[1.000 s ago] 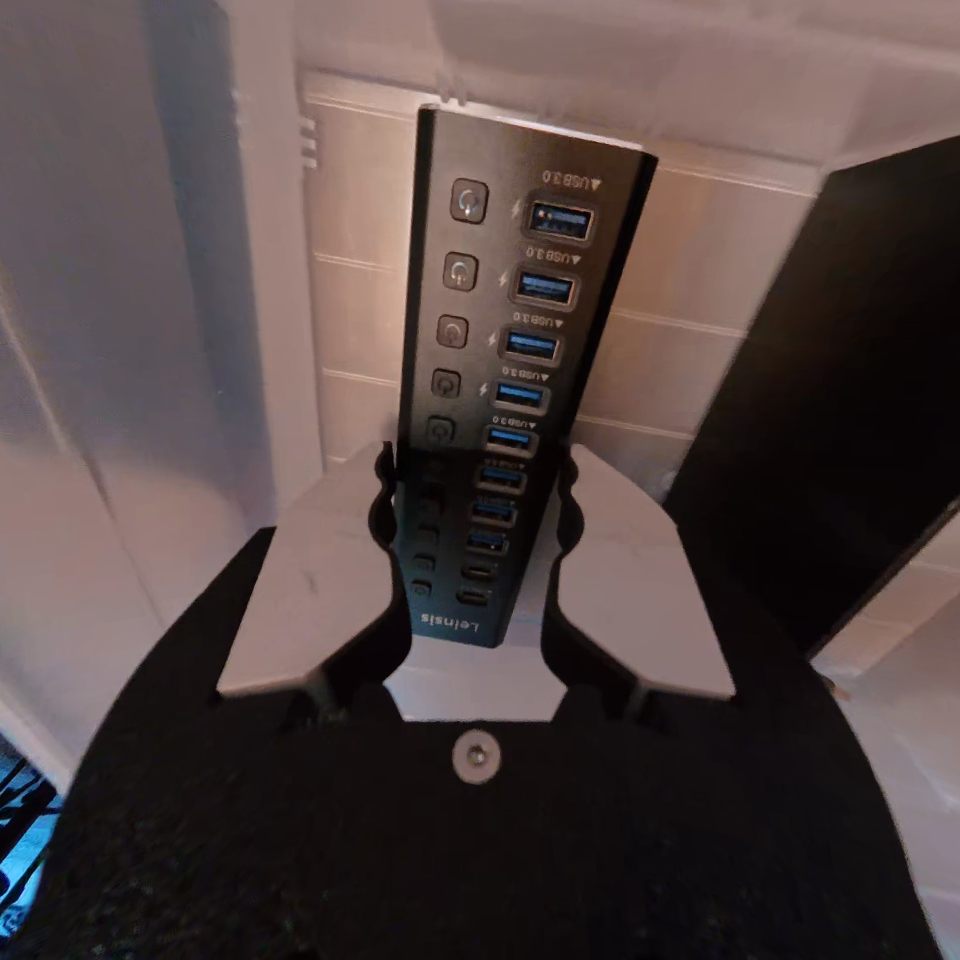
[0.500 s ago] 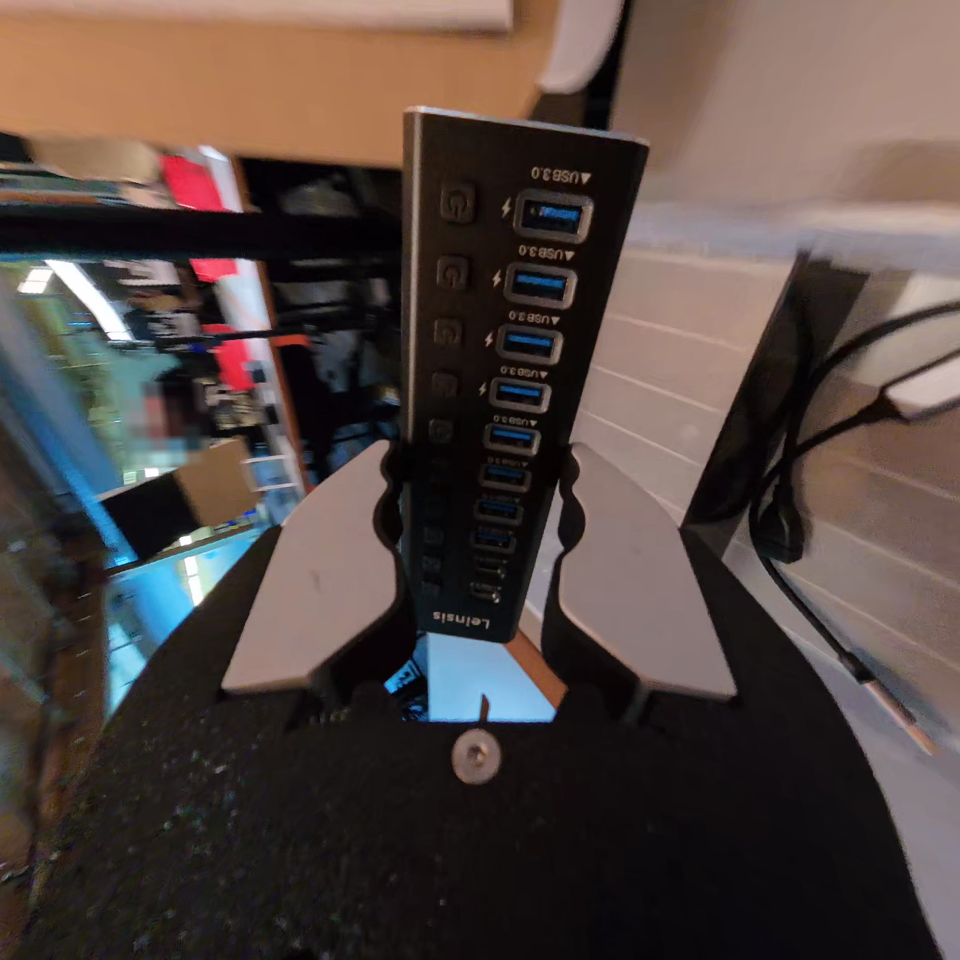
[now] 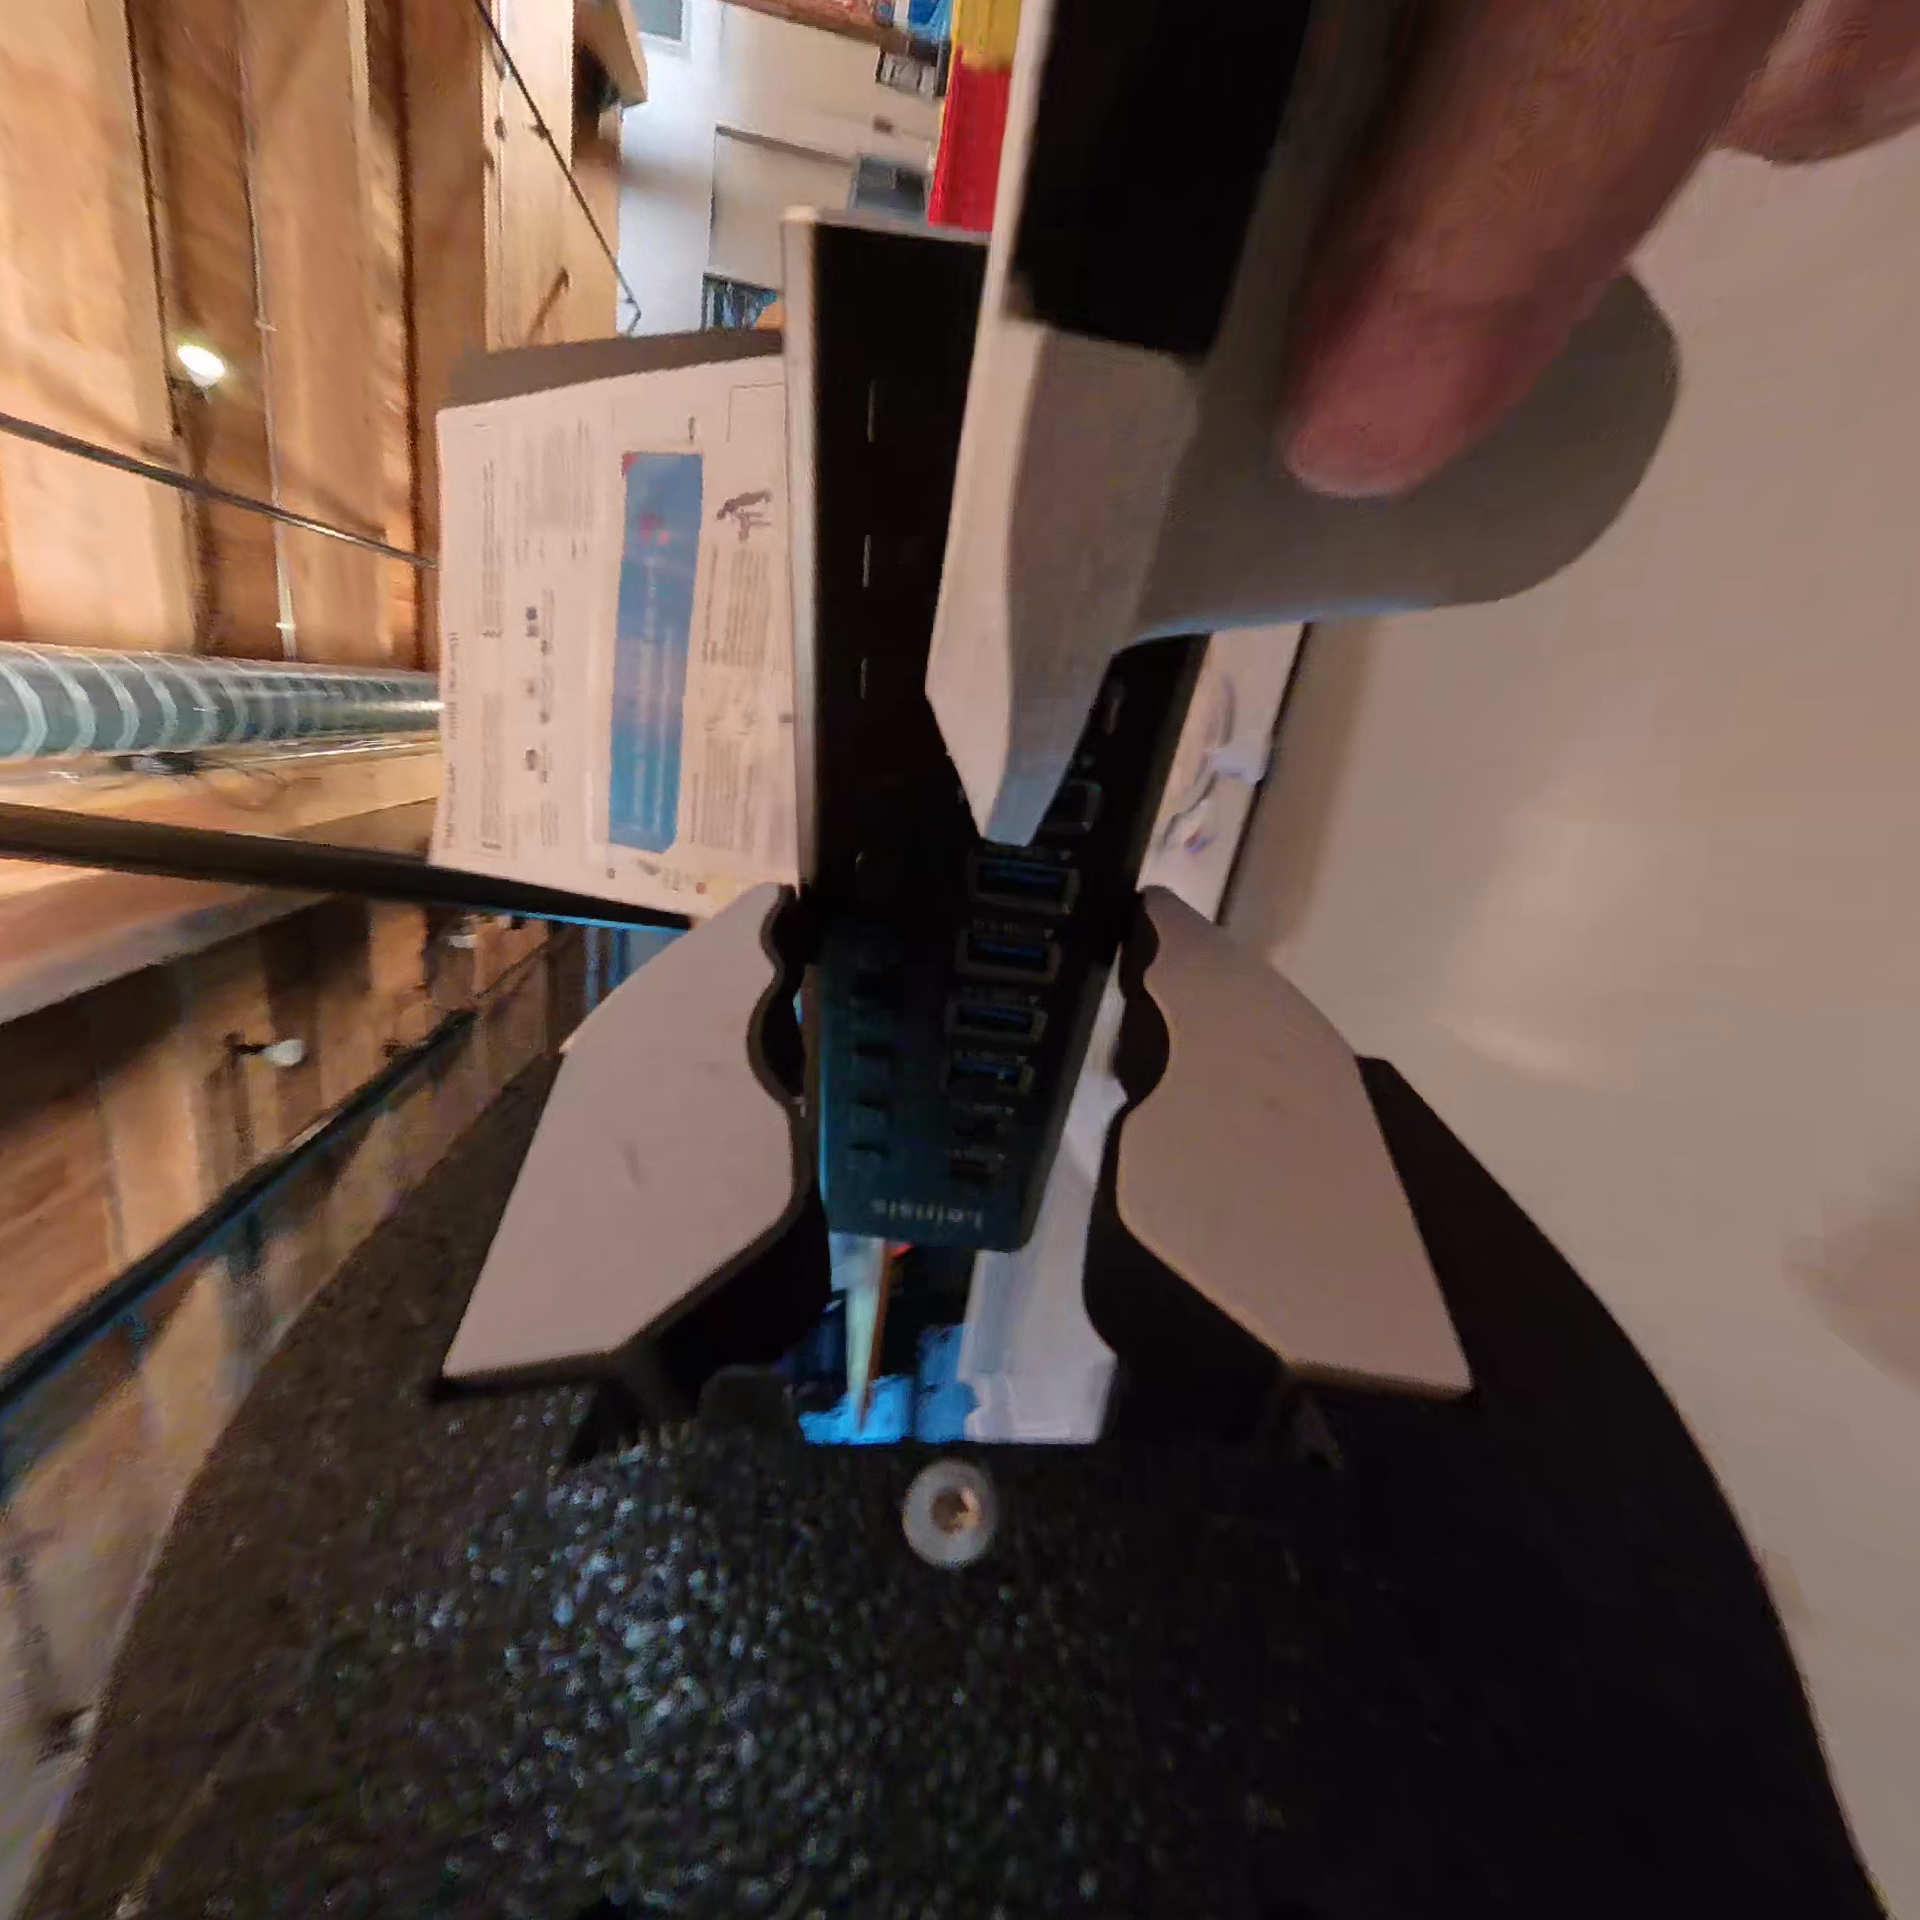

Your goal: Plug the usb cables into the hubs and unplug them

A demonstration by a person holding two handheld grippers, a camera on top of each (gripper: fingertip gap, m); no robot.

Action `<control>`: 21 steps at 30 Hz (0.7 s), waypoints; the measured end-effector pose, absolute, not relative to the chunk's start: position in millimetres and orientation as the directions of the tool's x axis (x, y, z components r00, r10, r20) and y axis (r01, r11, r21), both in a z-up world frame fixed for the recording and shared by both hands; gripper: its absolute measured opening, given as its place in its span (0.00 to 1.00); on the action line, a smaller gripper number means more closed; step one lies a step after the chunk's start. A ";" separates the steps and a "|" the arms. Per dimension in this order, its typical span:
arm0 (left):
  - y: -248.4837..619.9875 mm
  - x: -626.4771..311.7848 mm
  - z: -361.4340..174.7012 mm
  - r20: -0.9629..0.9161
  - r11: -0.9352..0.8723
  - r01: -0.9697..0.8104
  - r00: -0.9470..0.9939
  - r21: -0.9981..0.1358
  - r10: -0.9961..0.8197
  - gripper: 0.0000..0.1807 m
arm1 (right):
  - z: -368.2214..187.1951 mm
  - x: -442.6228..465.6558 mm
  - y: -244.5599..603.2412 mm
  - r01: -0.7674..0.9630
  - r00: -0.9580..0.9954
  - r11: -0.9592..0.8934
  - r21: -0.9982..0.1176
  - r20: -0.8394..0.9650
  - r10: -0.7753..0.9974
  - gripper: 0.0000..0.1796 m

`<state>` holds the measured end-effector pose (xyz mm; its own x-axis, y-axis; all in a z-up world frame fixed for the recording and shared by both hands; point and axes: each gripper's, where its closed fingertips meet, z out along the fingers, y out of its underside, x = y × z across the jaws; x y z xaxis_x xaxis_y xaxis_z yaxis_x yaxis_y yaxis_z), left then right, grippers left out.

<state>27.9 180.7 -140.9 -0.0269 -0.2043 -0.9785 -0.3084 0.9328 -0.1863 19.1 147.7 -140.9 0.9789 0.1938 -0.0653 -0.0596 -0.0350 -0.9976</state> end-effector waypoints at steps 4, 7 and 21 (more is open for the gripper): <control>154.6 34.6 -157.1 -0.925 0.909 -0.182 0.013 -0.376 -0.380 0.34 | -142.2 21.5 124.4 0.026 0.987 -0.001 -1.000 0.025 0.160 0.17; 144.5 37.3 -157.0 -0.746 0.738 -0.115 0.067 -0.665 -0.662 0.42 | -133.1 28.2 109.0 0.095 0.987 -0.003 -0.995 0.094 0.131 0.17; 91.0 31.2 -144.6 0.825 -0.940 -0.291 -0.565 -0.180 0.016 0.47 | -137.9 11.1 64.8 0.500 0.862 -0.026 -0.866 0.500 -0.077 0.17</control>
